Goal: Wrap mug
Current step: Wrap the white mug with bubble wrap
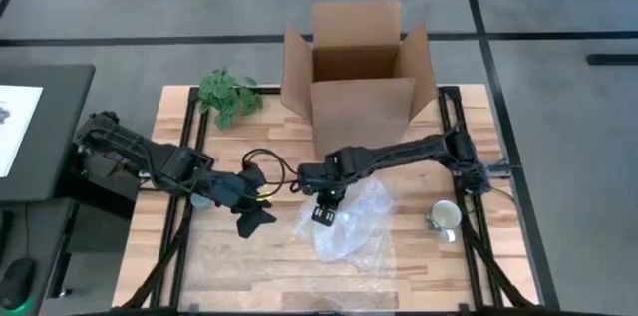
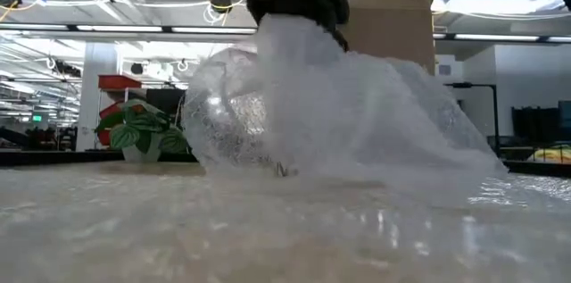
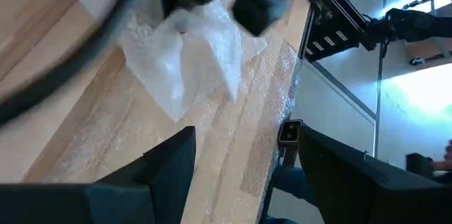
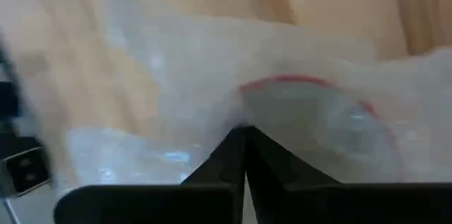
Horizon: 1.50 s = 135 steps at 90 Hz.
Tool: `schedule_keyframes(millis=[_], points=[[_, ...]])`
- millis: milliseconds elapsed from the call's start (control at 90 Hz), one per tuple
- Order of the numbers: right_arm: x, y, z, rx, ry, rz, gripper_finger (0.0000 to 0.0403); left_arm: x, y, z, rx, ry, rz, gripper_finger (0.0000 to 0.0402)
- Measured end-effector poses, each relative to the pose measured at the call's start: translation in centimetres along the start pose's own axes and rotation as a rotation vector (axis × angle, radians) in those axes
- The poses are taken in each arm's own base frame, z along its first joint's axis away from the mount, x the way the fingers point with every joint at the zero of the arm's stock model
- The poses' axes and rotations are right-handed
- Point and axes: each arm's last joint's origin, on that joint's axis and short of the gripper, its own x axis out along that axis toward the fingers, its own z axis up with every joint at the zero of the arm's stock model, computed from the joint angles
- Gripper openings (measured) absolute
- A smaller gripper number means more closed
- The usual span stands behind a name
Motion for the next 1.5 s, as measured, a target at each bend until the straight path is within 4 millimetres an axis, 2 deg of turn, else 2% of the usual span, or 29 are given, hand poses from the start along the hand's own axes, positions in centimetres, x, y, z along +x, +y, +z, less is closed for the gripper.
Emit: schedule_keyframes(millis=[211,422,578,811,889,956,1222,1500], points=[[2.9,-1.3,-0.5,0.023,-0.031,0.008,0.0,0.0,0.0,0.0,0.0,0.0,0.0,0.0226],[3.4,-2.0,-0.8,0.044,-0.025,0.002,0.0,0.0,0.0,0.0,0.0,0.0,0.0,0.0226],[1.5,-1.5,-0.3,0.048,0.002,-0.014,0.0,0.0,0.0,0.0,0.0,-0.001,0.0,0.0226],[-3.5,0.2,1.0,0.014,-0.026,0.012,0.0,0.0,0.0,0.0,-0.002,-0.001,0.0,0.0226],[-4.5,0.6,1.0,0.012,-0.008,0.06,0.0,0.0,0.0,0.0,-0.002,-0.001,0.0,0.0226],[-4.5,1.0,0.7,0.009,0.016,0.081,0.0,0.0,0.0,0.0,-0.002,-0.001,0.0,0.0226],[0.4,1.2,0.0,-0.017,0.156,0.024,0.0,0.0,0.0,0.0,0.004,-0.001,0.0,0.0226],[3.9,0.5,0.2,-0.012,0.214,-0.03,0.0,0.0,0.0,0.0,0.007,-0.001,0.0,0.0226]])
